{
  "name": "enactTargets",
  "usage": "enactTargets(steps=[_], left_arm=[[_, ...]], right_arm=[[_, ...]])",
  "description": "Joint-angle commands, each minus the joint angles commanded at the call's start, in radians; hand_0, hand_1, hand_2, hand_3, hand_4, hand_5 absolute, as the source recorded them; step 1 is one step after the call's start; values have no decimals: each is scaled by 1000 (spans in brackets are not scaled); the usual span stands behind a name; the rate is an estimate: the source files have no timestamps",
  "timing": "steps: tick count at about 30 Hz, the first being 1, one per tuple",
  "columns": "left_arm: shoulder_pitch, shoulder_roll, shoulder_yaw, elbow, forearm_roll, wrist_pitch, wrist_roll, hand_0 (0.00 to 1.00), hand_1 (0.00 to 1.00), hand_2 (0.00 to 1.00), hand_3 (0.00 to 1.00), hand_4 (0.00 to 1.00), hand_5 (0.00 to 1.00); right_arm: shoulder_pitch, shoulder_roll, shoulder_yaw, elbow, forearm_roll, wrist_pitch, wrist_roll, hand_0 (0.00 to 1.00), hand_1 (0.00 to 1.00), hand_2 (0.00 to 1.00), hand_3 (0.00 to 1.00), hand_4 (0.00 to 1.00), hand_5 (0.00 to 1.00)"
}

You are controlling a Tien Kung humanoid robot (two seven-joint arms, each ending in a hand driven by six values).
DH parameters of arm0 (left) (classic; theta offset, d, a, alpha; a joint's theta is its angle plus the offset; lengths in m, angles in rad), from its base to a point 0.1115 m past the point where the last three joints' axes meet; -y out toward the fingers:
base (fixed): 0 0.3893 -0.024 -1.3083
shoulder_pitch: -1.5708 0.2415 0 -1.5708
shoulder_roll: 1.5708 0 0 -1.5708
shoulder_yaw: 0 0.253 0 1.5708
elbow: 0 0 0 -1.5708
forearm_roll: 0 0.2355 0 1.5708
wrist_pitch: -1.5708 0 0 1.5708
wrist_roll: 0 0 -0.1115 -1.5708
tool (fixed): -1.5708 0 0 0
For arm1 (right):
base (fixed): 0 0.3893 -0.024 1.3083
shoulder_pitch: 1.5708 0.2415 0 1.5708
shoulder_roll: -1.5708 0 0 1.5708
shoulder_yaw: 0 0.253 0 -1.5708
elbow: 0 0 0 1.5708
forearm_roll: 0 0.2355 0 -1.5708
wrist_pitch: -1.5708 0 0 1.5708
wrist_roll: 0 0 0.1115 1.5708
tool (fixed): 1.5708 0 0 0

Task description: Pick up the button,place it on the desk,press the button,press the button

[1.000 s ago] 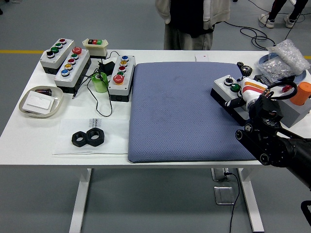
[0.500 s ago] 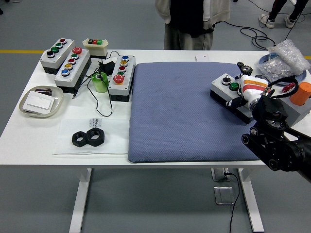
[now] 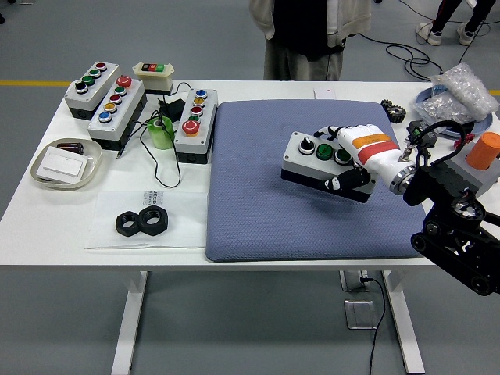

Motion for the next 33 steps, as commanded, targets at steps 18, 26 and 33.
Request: enactTargets(steps=[18, 26, 33], left_arm=[[-7, -2, 15, -1, -24, 4, -5, 694, 679, 784, 815, 743, 998], [-8, -2, 16, -1, -26, 4, -6, 694, 680, 784, 815, 744, 998], [-8, -2, 17, -1, -28, 3, -6, 695, 679, 785, 815, 744, 998]], right_arm=[[80, 1, -123, -96, 28, 22, 202, 455, 441, 489, 657, 872, 164], [82, 10, -135, -128, 17, 28, 187, 468, 447, 493, 665, 869, 163], [81, 15, -141, -139, 21, 44, 193, 481, 458, 501, 683, 864, 156]])
